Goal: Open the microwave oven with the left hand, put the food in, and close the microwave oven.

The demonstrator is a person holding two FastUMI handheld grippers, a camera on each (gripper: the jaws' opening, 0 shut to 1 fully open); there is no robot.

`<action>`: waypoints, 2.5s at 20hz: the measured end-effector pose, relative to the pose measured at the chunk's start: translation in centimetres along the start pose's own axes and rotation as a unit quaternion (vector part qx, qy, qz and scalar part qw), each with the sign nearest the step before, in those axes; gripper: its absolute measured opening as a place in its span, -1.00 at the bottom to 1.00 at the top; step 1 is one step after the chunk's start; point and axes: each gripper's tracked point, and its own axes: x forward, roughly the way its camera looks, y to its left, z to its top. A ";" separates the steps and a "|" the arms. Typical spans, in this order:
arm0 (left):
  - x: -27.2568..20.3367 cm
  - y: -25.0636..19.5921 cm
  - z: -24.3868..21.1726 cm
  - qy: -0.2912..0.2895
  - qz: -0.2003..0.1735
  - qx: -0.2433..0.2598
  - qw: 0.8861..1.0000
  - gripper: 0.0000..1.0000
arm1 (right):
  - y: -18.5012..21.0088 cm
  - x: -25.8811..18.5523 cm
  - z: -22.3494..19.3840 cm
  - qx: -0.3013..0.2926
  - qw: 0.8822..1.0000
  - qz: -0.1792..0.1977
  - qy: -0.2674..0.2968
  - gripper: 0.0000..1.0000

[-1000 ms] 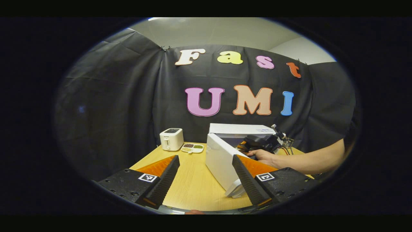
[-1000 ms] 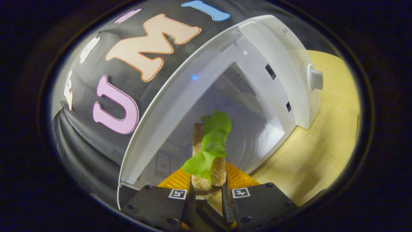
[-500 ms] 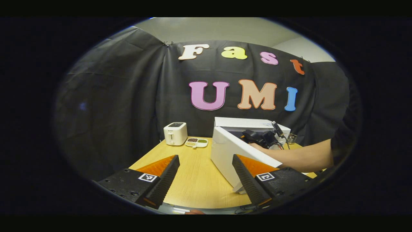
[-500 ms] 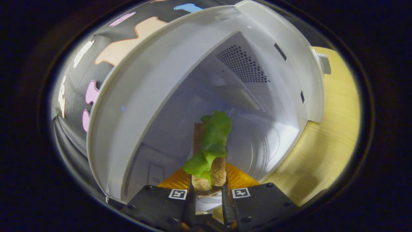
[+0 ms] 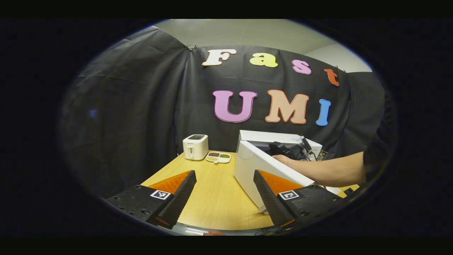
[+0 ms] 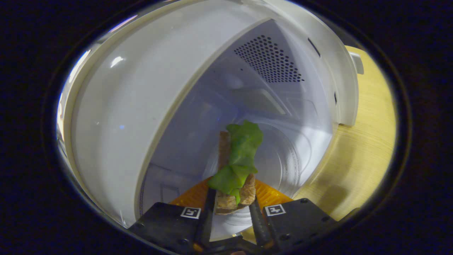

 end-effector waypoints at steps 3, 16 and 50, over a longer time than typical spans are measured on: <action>-0.1 -0.2 0.2 -0.004 -0.004 0.001 1.000 0.89 | -1.0 -0.1 -1.2 -0.022 0.999 -0.025 0.037 0.27; -0.8 -0.7 0.4 -0.010 -0.010 0.002 1.000 0.89 | -3.5 -4.3 -1.6 -0.083 0.991 -0.062 0.087 0.96; 2.8 -3.4 -0.2 -0.007 -0.022 0.087 0.996 0.90 | -2.1 -31.2 19.6 -0.420 0.849 0.192 -0.257 0.96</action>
